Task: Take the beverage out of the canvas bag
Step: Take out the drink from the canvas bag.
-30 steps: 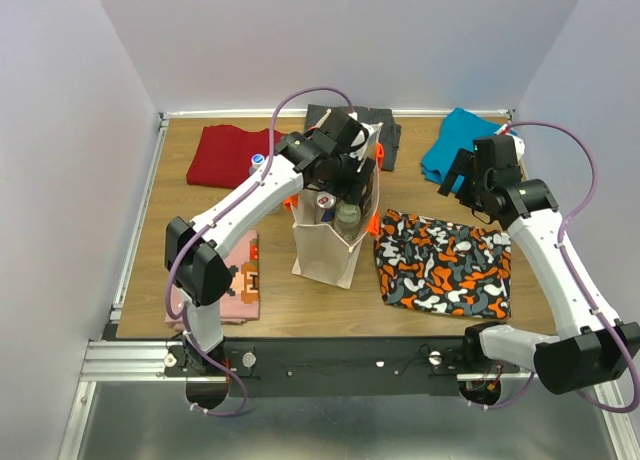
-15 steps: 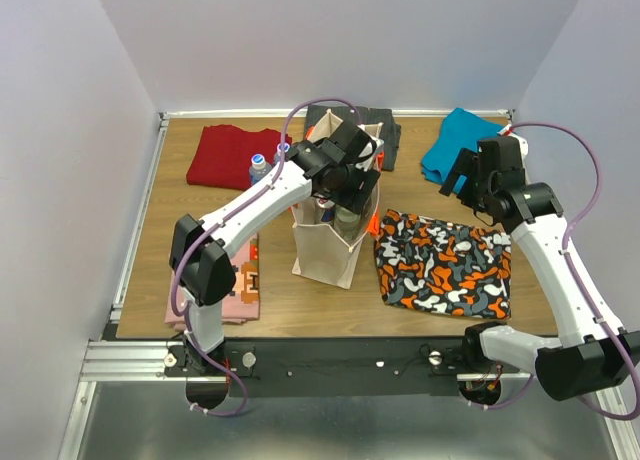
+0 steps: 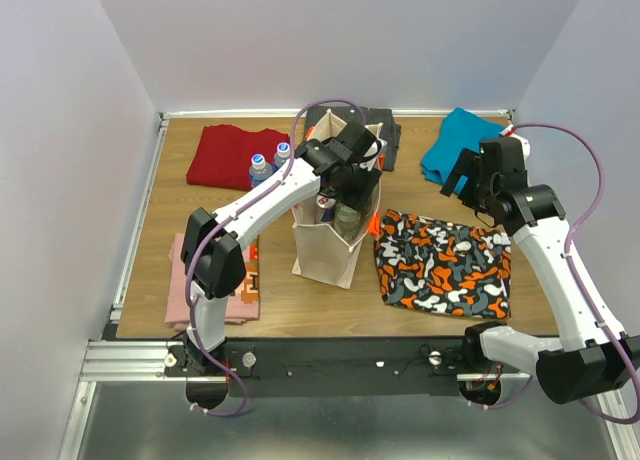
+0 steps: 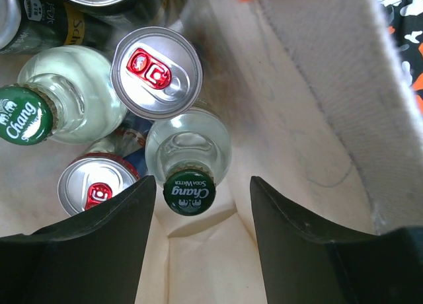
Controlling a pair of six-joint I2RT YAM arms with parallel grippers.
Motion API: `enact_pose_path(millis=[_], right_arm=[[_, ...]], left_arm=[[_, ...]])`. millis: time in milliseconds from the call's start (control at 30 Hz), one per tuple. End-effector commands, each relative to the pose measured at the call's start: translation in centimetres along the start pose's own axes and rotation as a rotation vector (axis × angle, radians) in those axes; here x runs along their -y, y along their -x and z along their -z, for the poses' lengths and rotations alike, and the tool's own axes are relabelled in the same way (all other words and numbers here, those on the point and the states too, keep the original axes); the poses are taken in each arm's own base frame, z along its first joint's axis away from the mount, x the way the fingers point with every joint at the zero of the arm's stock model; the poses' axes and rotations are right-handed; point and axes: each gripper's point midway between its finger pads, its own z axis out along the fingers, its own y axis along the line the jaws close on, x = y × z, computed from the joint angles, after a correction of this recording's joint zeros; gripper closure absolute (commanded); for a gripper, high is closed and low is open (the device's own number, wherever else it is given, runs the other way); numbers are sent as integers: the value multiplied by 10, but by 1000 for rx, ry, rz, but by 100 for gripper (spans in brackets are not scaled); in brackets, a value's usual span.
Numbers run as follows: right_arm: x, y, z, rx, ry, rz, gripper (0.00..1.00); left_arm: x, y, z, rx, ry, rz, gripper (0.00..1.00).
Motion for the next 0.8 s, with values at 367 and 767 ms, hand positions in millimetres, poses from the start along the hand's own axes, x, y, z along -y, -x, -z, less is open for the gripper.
enact_pose_path(millis=[367,767], right_arm=[[7,-2,1,-3,-19,4,0],[7,-2,2,-2,-22,3,0]], left_arm=[[0,7,-6,9,20,-7,44],[-2,4,-10,-5,22,-21,47]])
